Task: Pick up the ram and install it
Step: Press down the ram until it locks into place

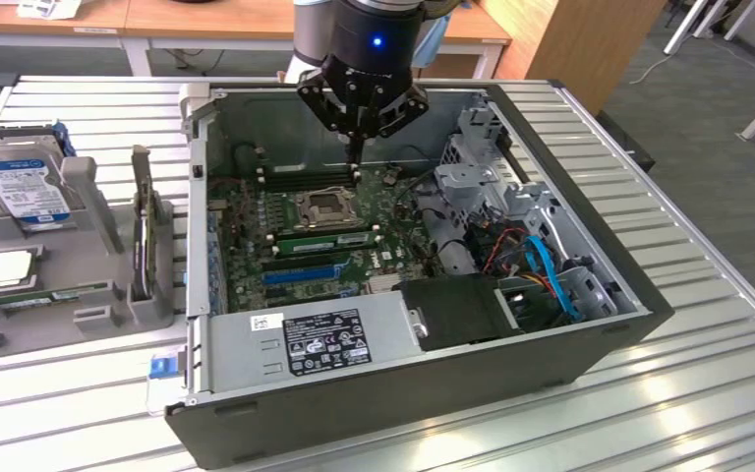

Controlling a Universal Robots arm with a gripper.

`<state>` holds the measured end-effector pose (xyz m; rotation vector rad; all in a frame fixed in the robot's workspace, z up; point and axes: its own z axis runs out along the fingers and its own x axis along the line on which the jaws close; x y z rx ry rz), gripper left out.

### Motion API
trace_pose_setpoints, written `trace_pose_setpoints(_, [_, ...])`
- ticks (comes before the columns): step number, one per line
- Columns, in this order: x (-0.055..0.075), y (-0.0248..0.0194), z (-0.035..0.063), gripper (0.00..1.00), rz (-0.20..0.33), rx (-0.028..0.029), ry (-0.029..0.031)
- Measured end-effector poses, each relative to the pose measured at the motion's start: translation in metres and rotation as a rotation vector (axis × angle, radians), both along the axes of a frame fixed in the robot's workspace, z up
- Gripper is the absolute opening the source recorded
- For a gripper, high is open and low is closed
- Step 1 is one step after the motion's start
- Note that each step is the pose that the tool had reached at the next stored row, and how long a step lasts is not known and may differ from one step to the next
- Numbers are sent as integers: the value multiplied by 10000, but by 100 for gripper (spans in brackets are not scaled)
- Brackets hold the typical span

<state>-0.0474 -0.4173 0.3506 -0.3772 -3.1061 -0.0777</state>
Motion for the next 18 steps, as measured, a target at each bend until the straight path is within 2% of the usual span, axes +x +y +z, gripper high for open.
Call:
trace_pose_setpoints(9, [0,0,0,10,67,0,0])
trace_pose_setpoints(18, [0,0,0,10,692,0,0])
